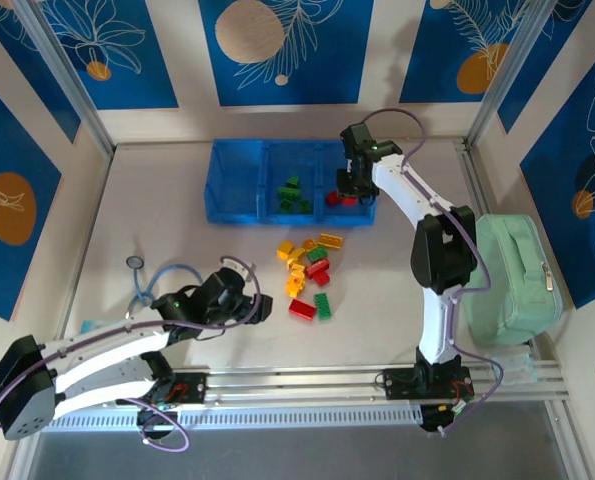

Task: Sort the legos into containers by color
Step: Place the lego in the container.

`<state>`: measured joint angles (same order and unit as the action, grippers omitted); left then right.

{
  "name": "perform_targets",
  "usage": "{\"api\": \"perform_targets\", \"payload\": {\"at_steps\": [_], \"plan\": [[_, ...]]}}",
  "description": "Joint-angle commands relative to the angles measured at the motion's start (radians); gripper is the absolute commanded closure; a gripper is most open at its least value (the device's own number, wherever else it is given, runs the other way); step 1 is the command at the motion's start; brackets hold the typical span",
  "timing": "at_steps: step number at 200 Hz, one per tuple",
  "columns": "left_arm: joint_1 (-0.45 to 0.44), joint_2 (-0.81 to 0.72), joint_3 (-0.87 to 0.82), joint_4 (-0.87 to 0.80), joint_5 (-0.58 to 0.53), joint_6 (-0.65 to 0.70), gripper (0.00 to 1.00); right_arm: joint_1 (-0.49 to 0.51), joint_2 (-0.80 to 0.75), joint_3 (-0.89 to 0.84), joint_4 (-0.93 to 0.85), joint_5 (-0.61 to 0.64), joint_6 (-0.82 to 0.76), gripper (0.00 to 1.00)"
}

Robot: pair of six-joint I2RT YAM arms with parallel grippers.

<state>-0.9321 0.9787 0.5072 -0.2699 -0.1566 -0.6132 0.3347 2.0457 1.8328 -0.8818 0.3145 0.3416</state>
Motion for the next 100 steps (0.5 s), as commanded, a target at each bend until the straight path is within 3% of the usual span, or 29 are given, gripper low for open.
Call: {"api": "perform_targets", "payload": {"at_steps": [1,34,62,100], "plan": [[-0.038,0.001,-0.018,-0.004,-0.029,-0.045,0.21,-0.017,0.034,0.082,-0.062,-0.014,-0.032,0.72],[-0.09,0.057,-0.008,0.024,-0.038,-0.065,0.21,-0.026,0.085,0.149,-0.073,-0.039,-0.057,0.65],[-0.126,0.116,0.014,0.053,-0.039,-0.069,0.22,-0.024,0.097,0.166,-0.074,-0.039,-0.07,0.36],[-0.166,0.211,0.064,0.084,-0.031,-0.06,0.21,-0.006,0.029,0.109,-0.052,-0.025,-0.066,0.34]]}}
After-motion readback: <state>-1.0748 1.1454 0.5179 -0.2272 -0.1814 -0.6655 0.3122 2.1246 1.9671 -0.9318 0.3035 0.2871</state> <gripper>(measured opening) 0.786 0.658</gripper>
